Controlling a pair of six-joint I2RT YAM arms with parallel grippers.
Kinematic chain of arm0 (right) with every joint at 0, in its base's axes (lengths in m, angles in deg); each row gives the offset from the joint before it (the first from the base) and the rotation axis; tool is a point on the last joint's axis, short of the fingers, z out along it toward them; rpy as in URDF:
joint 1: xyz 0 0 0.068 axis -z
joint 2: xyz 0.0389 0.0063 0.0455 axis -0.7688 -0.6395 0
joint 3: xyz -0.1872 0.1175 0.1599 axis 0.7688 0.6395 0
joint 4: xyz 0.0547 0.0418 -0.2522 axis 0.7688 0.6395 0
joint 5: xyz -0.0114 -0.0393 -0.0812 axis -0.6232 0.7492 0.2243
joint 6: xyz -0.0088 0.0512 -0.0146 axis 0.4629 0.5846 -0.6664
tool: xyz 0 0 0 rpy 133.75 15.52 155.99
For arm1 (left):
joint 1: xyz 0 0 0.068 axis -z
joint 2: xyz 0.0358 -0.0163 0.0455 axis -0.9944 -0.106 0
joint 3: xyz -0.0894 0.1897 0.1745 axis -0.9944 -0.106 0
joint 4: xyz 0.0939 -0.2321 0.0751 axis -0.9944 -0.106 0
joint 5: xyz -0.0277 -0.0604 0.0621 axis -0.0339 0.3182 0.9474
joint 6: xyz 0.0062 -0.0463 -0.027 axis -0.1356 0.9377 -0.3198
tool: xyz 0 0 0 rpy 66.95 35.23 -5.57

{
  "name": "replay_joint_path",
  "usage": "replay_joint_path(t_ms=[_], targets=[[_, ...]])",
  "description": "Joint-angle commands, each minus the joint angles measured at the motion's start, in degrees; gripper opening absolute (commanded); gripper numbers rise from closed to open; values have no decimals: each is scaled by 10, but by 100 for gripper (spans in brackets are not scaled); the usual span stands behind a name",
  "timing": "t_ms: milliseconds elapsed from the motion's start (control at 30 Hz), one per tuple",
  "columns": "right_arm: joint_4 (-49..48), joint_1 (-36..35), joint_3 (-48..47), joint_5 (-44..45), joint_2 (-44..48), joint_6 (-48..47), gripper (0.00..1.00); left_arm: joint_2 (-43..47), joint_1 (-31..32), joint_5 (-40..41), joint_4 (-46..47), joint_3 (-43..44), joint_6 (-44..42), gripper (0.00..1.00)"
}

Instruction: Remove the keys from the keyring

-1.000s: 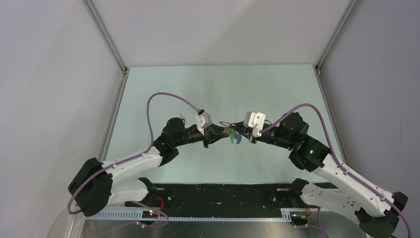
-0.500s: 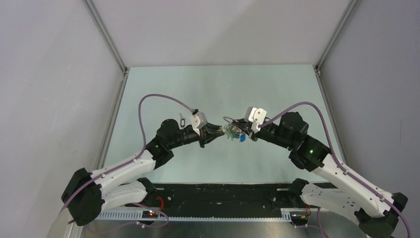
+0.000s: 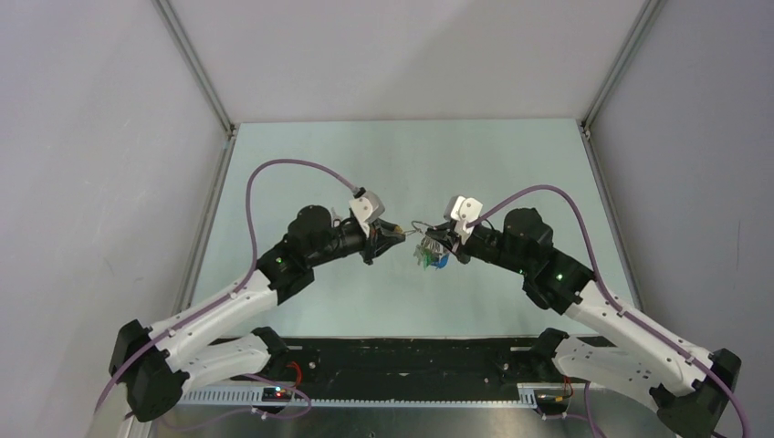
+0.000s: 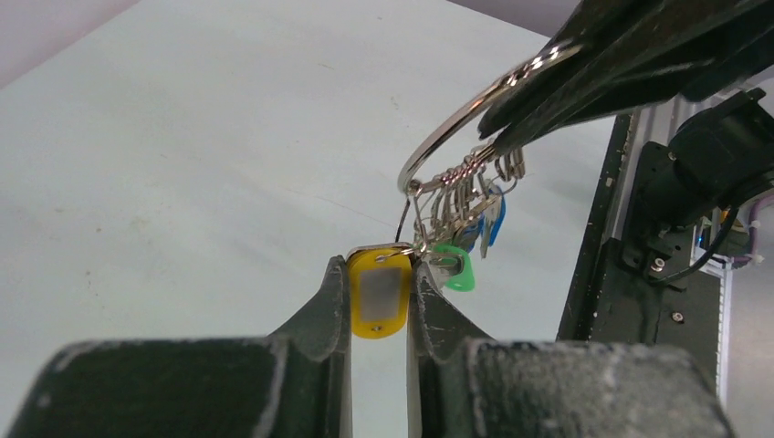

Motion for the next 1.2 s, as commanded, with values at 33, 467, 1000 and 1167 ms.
replay_joint_path(t_ms=[33, 467, 1000, 1167], targets=[[-78, 6, 29, -6, -9, 29, 0, 10, 2, 11, -123, 76, 0, 0], [-120, 15, 72, -77, -65, 67, 36, 37, 2, 43, -253, 153, -61, 0], [-273, 16, 102, -194, -85, 67, 46, 22, 2, -5, -314, 217, -89, 0], [-350, 9, 122, -165, -98, 83, 46, 11, 2, -18, -318, 234, -68, 0]])
